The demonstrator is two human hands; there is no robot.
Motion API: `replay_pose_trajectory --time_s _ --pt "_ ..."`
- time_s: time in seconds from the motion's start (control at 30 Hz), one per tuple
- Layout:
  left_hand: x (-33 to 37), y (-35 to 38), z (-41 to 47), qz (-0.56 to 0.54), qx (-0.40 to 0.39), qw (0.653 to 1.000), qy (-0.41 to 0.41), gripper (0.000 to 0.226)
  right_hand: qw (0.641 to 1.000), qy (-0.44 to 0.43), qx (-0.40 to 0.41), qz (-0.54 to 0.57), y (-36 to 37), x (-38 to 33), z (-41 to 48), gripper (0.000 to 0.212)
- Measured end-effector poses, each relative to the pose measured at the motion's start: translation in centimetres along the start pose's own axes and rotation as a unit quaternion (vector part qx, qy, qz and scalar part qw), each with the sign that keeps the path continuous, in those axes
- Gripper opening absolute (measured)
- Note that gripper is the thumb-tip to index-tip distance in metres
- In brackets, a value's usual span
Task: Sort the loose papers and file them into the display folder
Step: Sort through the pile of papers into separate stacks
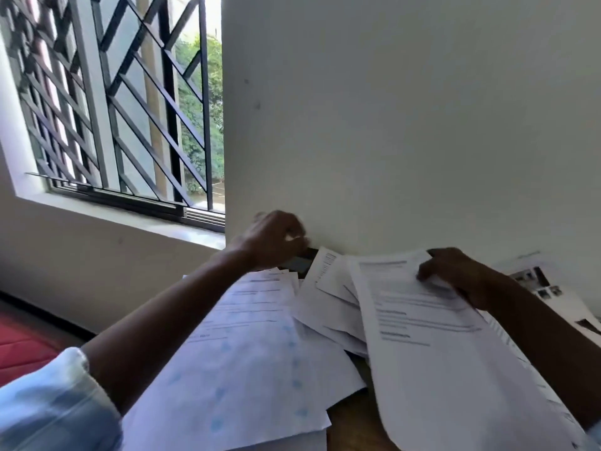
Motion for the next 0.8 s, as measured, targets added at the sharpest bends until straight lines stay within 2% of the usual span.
replay_pose_trajectory --time_s 0.03,0.1,0.13,0.17,0.2,0.23,0.27,0.3,0.33,0.4,0.47,0.57,0.6,0.67,0.73,0.8 --pt "-2.4 0.4 0.0 0.008 -0.014 0.999 -0.034 0.019 1.000 -0.005 -0.004 -0.020 0.3 0.3 0.5 0.037" --pt "-6.2 1.7 -0.4 0.024 -0.042 0.996 -0.072 0.016 1.000 -0.016 -0.020 -0.014 1.4 -0.3 1.1 0.033" --pt "-7.4 2.8 -0.6 0.038 -0.057 0.994 -0.080 0.017 0.998 -0.018 -0.028 -0.045 2.2 -0.6 1.4 0.030" --pt "-8.3 3.8 -0.8 0.057 -0.067 0.993 -0.082 0.022 0.995 -0.016 -0.025 -0.095 2.6 -0.7 1.9 0.038" --pt "-9.0 4.8 -1.0 0.073 -0.068 0.992 -0.080 0.030 0.983 -0.020 -0.024 -0.183 3.2 -0.9 2.4 0.058" --pt "-9.6 5.7 -1.0 0.084 -0.062 0.991 -0.081 0.040 0.955 -0.039 -0.006 -0.292 3.9 -1.3 2.9 0.076" --pt "-10.1 6.5 -1.1 0.087 -0.053 0.992 -0.081 0.049 0.924 -0.084 0.040 -0.371 4.7 -2.2 3.2 0.082" --pt "-10.5 7.3 -1.0 0.087 -0.043 0.992 -0.082 0.056 0.904 -0.141 0.080 -0.395 5.8 -2.9 3.6 0.077" --pt "-10.9 8.0 -1.0 0.084 -0.031 0.993 -0.077 0.056 0.906 -0.195 0.096 -0.364 7.0 -3.6 4.0 0.067" --pt "-11.1 8.8 -1.1 0.063 0.005 0.996 -0.057 0.041 0.937 -0.264 0.079 -0.215 9.8 -5.5 3.7 0.044" --pt "-11.1 8.8 -1.2 0.013 0.049 0.998 -0.031 0.025 0.954 -0.268 0.039 -0.131 12.8 -6.6 3.5 0.025" --pt "-11.5 8.1 -1.6 -0.132 0.075 0.988 -0.030 0.021 0.966 -0.254 0.024 -0.039 16.6 -6.5 3.7 0.009" --pt "-11.5 7.7 -1.8 -0.206 0.069 0.975 -0.042 0.020 0.968 -0.249 0.021 -0.022 17.6 -6.1 3.7 0.006" --pt "-11.4 7.0 -1.9 -0.352 0.085 0.930 -0.061 0.010 0.971 -0.237 0.013 -0.014 19.5 -5.0 4.0 0.016" --pt "-11.7 6.1 -2.0 -0.415 0.142 0.895 -0.086 0.010 0.971 -0.238 0.024 -0.028 20.8 -3.7 4.2 0.026" --pt "-12.1 5.7 -2.0 -0.451 0.160 0.872 -0.108 0.017 0.960 -0.270 0.039 -0.063 21.5 -3.0 4.3 0.035"
Point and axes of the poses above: each hand's wrist, its own z-axis towards the middle knuckle, its own y-axis out of the palm, x = y × z, the point moved 4 cm from there along z, towards the middle knuckle, and after that the axes turned 3 degrees about z, right-handed, at the moved point
